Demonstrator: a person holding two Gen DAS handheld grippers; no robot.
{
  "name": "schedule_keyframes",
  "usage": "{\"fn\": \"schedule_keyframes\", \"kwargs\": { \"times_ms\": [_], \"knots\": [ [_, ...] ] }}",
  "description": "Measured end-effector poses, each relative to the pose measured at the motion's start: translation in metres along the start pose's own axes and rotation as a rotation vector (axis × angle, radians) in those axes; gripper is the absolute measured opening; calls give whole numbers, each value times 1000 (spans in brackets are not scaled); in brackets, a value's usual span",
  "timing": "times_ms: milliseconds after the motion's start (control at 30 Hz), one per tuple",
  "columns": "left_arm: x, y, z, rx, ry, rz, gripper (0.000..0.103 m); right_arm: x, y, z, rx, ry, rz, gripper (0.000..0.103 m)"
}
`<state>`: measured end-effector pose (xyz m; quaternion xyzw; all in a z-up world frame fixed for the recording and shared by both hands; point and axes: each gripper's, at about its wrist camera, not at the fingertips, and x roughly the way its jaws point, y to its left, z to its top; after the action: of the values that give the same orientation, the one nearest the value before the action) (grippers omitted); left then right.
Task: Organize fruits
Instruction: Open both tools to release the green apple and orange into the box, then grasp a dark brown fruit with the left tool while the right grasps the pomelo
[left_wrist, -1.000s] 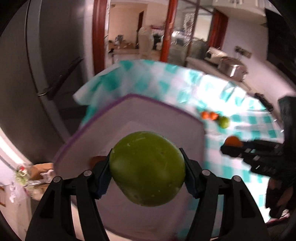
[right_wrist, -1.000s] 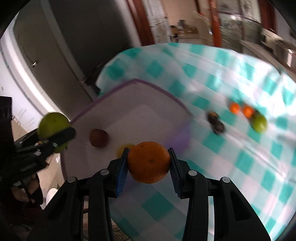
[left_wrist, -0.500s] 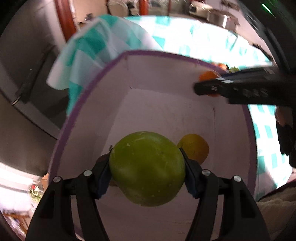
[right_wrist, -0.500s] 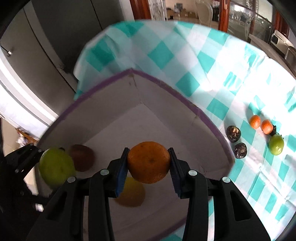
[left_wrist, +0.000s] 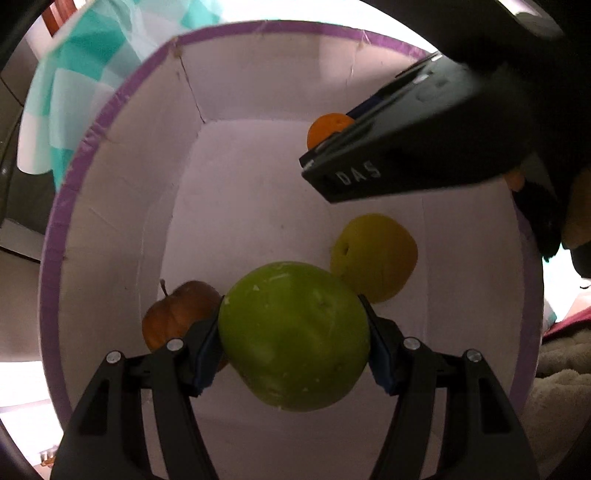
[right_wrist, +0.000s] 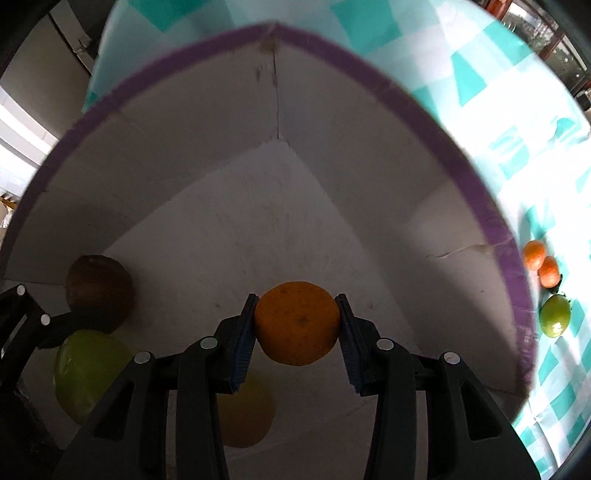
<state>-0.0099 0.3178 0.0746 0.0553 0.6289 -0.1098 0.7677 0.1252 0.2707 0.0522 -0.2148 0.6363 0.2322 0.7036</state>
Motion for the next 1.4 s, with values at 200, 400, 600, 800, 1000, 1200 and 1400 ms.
{"fn": "schedule_keyframes", "kwargs": {
  "times_ms": [200, 400, 600, 800, 1000, 1200, 1400],
  "knots": [
    [4, -5, 4, 13, 39, -14, 66, 7, -4, 2, 16, 38, 13, 43],
    [-2, -5, 7, -2, 19, -3, 80, 5, -12, 0, 44, 23, 31, 56],
    [-10, -6, 4, -43, -14, 60, 83, -3, -15, -6, 32, -25, 40, 58],
    [-30, -5, -4, -121, -91, 198, 89, -35, -23, -27, 73, -181, 113, 70],
    [-74, -27, -25, -242, -196, 356, 93, -100, -44, -77, 64, -412, 230, 73],
    [-115, -75, -37, -309, -300, 424, 96, -153, -91, -137, 164, -567, 279, 77],
    [-119, -150, -18, -294, -371, 411, 101, -149, -165, -215, 308, -545, 236, 77]
  ]
}}
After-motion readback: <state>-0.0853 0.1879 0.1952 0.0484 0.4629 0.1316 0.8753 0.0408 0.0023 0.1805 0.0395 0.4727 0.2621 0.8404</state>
